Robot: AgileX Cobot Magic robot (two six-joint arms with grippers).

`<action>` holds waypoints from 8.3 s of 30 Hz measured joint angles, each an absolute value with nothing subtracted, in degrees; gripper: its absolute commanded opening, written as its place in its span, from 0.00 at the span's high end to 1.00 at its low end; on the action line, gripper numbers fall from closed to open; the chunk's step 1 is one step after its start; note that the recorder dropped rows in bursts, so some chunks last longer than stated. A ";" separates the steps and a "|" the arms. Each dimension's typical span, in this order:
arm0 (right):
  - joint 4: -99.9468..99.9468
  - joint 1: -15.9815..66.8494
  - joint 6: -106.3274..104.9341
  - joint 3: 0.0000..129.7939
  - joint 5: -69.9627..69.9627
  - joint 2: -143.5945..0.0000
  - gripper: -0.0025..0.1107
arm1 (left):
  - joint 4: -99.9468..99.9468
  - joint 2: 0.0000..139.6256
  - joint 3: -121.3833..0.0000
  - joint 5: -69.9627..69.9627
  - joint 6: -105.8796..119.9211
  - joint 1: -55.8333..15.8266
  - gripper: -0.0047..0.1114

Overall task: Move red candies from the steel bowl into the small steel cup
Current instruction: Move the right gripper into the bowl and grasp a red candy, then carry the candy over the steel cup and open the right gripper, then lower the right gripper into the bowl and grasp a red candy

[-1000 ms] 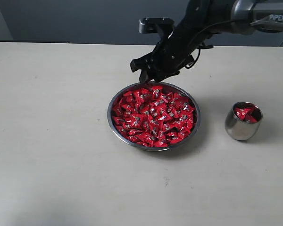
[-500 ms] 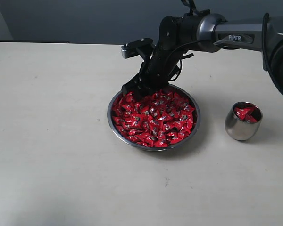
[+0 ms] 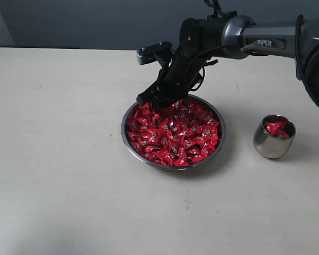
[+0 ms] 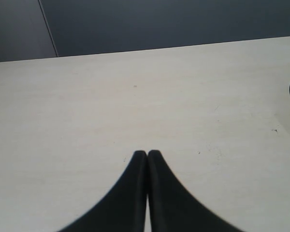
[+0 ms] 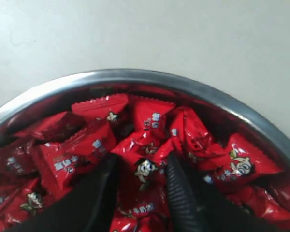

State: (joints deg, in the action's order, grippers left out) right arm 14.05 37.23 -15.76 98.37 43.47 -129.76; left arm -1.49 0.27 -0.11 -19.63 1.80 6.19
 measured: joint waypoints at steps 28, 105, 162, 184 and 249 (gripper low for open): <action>10.57 37.23 -15.66 98.37 42.35 -129.76 0.99 | -1.49 0.27 -0.11 -19.63 1.80 6.19 0.96; -15.54 20.87 13.89 52.93 36.49 -91.02 0.69 | -1.49 0.27 -0.11 -19.63 1.80 6.19 0.96; 14.10 42.60 -9.82 77.15 33.66 -115.00 0.69 | -1.49 0.27 -0.11 -19.63 1.80 6.19 0.96; 16.89 42.74 -10.02 78.89 31.82 -120.57 0.69 | -1.49 0.27 -0.11 -19.63 1.80 6.19 0.96; 4.81 42.88 0.88 79.02 38.51 -112.82 0.99 | -1.49 0.27 -0.11 -19.63 1.80 6.19 0.96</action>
